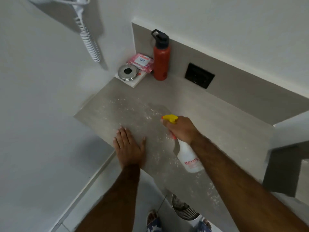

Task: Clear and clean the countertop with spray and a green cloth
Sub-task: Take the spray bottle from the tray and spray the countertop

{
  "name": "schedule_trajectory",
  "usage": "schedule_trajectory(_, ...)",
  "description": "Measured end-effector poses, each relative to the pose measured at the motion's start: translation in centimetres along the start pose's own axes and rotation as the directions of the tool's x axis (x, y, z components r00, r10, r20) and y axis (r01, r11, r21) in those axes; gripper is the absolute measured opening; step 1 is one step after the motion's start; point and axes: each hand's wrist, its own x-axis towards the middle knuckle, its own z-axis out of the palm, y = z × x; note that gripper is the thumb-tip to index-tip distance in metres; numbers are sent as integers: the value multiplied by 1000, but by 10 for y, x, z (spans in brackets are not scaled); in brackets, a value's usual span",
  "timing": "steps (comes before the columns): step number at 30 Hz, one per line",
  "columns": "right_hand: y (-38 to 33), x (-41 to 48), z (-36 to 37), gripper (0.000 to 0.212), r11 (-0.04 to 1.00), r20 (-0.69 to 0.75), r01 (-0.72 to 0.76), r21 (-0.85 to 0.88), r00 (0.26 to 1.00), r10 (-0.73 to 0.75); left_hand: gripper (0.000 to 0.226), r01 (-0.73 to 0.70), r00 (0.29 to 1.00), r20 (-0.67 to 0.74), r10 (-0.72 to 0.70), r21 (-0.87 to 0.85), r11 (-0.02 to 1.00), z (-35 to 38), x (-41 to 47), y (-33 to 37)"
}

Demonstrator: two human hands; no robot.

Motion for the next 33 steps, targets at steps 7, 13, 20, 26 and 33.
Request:
schedule_trajectory(7,39,-66,0,64,963,44,-138,231,990,131,91,-8,999,52,8,-3,1000,-5,-2,2)
schedule_trajectory(13,61,-116,15,56,974,63,-189,122,981,182,92,-16,999,40,17,-33,999,-1,-1,-1)
schedule_trajectory(20,81,-133,3,51,969,-53,-236,68,969,240,89,-21,999,44,23,-41,999,0,0,-1)
schedule_trajectory(26,107,-128,-57,48,958,-252,-249,146,927,279,91,-28,999,37,30,-48,998,2,-1,-2)
schedule_trajectory(33,131,-131,-83,53,936,-317,-337,100,881,351,90,-51,998,30,52,-37,998,0,-4,-3)
